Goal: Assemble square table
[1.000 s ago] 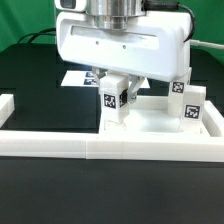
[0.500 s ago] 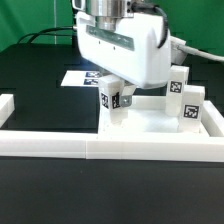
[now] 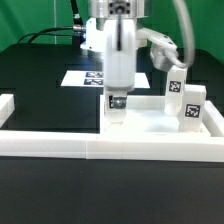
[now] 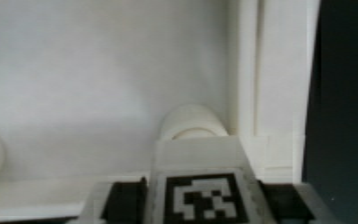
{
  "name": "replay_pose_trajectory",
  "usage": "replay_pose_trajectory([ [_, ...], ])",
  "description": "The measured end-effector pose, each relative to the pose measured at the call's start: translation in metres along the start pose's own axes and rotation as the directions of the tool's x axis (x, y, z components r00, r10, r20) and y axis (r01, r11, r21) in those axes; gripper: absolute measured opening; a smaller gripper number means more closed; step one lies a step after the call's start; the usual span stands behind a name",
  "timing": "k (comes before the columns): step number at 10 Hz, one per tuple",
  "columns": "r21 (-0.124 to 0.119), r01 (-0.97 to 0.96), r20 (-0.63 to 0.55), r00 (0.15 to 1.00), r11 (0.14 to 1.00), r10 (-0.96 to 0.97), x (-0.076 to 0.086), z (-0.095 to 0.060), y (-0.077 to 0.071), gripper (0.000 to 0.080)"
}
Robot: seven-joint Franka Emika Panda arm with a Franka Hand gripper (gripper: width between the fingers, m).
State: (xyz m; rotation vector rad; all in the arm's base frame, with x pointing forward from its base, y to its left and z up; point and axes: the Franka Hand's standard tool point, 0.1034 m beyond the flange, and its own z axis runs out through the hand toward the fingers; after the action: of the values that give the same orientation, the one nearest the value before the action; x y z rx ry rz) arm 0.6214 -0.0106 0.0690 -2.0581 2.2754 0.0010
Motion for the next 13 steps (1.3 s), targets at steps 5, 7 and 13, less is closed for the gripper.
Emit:
replay_pose_trajectory([
  [5, 0.0, 0.004, 0.0, 1.0, 1.0, -0.004, -0.001, 0.0, 0.0, 0.0623],
  [7, 0.0, 0.023, -0.001, 1.0, 1.0, -0.023, -0.001, 0.0, 0.0, 0.0642],
  [13, 0.078, 0.515, 0.004, 0.856, 0.854, -0.516, 0.002, -0.012, 0.0, 0.0649],
])
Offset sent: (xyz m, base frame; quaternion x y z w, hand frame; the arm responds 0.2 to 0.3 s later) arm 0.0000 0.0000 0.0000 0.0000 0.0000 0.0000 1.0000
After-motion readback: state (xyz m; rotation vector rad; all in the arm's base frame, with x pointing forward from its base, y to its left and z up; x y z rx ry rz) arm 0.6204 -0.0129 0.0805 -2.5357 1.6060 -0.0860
